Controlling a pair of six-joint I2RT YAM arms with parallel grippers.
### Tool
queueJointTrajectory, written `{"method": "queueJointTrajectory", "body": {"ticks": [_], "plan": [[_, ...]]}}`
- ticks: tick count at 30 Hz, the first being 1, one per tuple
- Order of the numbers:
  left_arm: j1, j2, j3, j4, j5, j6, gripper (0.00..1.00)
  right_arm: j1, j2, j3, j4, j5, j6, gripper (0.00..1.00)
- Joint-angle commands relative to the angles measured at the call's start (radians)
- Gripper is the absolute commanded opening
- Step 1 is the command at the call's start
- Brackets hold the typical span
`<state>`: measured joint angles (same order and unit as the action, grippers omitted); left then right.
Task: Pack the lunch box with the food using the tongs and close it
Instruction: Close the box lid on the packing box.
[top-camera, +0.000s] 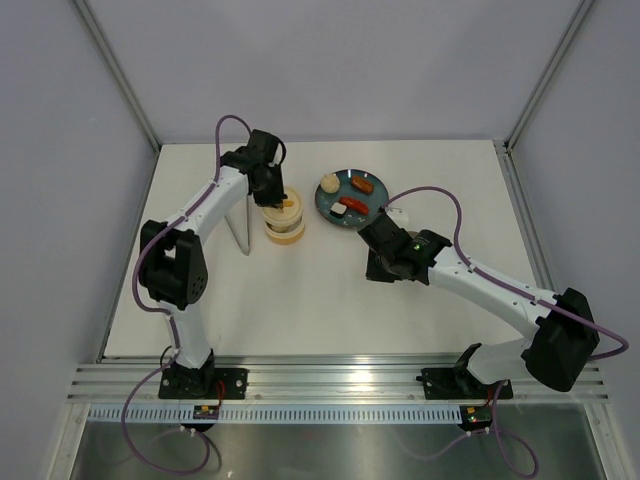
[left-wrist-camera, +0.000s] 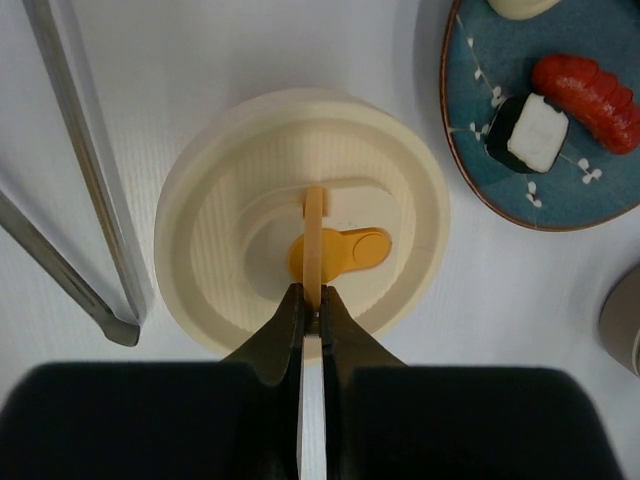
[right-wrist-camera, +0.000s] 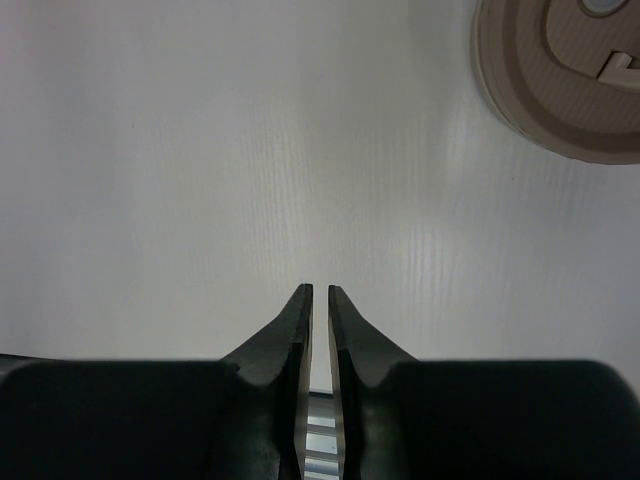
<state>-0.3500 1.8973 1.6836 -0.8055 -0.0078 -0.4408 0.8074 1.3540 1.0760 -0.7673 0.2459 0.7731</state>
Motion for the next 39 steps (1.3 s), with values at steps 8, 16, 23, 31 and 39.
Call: {"method": "queueJointTrajectory", "body": {"ticks": [8, 16, 23, 31, 39], "plan": [[-0.003, 0.051, -0.053, 0.078, 0.066, 0.005, 0.0, -0.007, -0.021, 0.041, -0.026, 0.044, -0.003, 0.18], [-0.004, 0.066, -0.055, 0.085, 0.058, 0.01, 0.0, -0.007, -0.023, 0.047, -0.03, 0.044, -0.003, 0.18], [-0.001, 0.066, -0.061, 0.088, 0.061, 0.01, 0.0, -0.01, -0.033, 0.052, -0.043, 0.072, 0.003, 0.2], [0.032, 0.054, -0.078, 0.101, 0.127, 0.007, 0.0, -0.013, -0.05, 0.035, -0.058, 0.081, 0.017, 0.2], [0.045, 0.048, -0.093, 0.104, 0.141, -0.007, 0.0, -0.125, -0.078, 0.021, -0.047, 0.062, -0.032, 0.21]]}}
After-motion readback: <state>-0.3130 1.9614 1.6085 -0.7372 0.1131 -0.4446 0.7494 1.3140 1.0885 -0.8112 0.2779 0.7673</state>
